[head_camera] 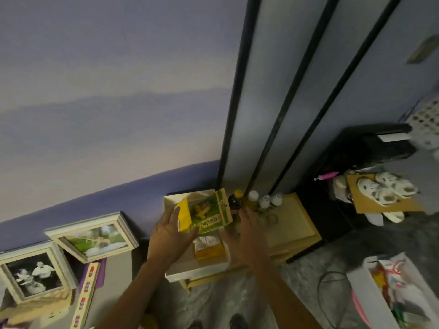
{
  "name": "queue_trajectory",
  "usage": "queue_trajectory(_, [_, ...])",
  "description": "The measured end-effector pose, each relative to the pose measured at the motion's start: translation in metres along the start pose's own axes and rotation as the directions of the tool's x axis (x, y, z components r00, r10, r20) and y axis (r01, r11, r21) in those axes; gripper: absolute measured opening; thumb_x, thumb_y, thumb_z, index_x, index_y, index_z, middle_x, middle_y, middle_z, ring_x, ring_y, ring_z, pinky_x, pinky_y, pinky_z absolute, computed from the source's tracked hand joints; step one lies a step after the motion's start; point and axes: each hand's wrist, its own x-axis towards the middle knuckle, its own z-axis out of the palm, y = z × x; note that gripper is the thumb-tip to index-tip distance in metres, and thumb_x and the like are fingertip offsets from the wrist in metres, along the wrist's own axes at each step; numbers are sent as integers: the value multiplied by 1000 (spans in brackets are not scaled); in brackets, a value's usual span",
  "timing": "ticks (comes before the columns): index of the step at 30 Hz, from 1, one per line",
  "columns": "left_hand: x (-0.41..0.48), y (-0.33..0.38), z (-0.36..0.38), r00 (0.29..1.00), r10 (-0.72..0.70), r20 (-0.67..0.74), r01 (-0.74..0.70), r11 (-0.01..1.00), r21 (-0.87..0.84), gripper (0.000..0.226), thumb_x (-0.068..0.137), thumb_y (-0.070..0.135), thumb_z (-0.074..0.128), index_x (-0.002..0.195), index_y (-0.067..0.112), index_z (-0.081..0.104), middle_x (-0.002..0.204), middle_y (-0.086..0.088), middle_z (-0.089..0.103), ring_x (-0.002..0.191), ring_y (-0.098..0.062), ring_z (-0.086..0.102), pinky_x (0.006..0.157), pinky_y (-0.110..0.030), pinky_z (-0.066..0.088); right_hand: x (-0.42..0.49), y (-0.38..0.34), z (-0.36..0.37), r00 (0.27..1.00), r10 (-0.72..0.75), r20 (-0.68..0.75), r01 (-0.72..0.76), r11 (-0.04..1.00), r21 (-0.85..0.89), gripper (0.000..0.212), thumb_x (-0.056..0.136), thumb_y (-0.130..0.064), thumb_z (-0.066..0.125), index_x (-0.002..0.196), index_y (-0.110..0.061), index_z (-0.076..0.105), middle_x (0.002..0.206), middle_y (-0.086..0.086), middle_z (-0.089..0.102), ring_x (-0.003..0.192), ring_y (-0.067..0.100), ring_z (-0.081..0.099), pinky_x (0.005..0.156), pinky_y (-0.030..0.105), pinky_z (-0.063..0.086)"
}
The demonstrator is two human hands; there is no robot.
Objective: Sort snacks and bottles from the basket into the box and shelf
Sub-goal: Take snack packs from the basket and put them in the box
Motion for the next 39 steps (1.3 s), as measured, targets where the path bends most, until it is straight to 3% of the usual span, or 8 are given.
queue_trajectory(7, [1,121,-2,969,246,8,-246,968,37,91,92,75,53,164,23,31,172,-2,31,157,-26,33,124,-51,35,-55,59,-107,947,249,-202,-228,966,126,107,87,-82,56,169,-24,17,176,4,14,162,29,16,130,51,21])
queue_trajectory(11, [-29,200,26,942,333,45,-333,943,-15,93,93,74,56,166,24,28,172,-1,30,157,-26,31,127,-51,31,-108,110,-162,873,360,-329,-333,933,135,114,85,-94,40,171,-24,12,179,3,5,165,27,3,130,49,15])
queue_trajectory(14, [-62,262,47,904,425,53,-424,905,-25,87,94,71,58,162,21,34,168,-4,37,154,-25,35,126,-48,30,-156,148,-194,780,426,-458,-397,903,164,100,96,-80,47,170,-19,19,179,6,10,165,30,8,130,48,21])
queue_trajectory(17, [-99,325,73,877,453,162,-458,889,-6,70,99,57,62,154,18,43,160,-7,45,146,-26,43,122,-42,33,-207,192,-220,672,486,-559,-459,866,201,105,88,-89,36,165,-17,36,176,7,24,162,32,19,128,51,31])
queue_trajectory(21, [-153,383,124,836,536,116,-536,843,-38,95,91,78,52,163,19,31,170,-6,31,157,-30,30,126,-53,30,-266,261,-239,559,545,-625,-479,828,293,111,86,-91,35,162,-10,41,170,15,36,159,40,28,126,55,32])
queue_trajectory(28, [-219,458,216,753,639,158,-650,760,24,109,81,89,33,162,16,38,167,-8,40,156,-30,33,124,-50,36,-347,362,-272,471,658,-588,-589,731,346,110,87,-87,43,164,-9,35,173,14,30,160,36,24,128,49,23])
queue_trajectory(33, [-246,502,275,711,651,267,-677,736,10,106,84,90,37,164,22,31,171,-5,32,159,-26,26,126,-50,31,-374,420,-286,424,727,-541,-641,663,388,121,79,-94,28,167,-10,27,174,12,26,162,34,20,130,49,26])
queue_trajectory(39, [-243,541,359,700,622,351,-661,750,-10,106,85,92,27,163,22,33,170,-5,34,159,-26,28,125,-50,31,-367,505,-304,431,774,-463,-682,616,395,110,88,-87,45,167,-13,24,176,10,23,162,33,18,129,49,28])
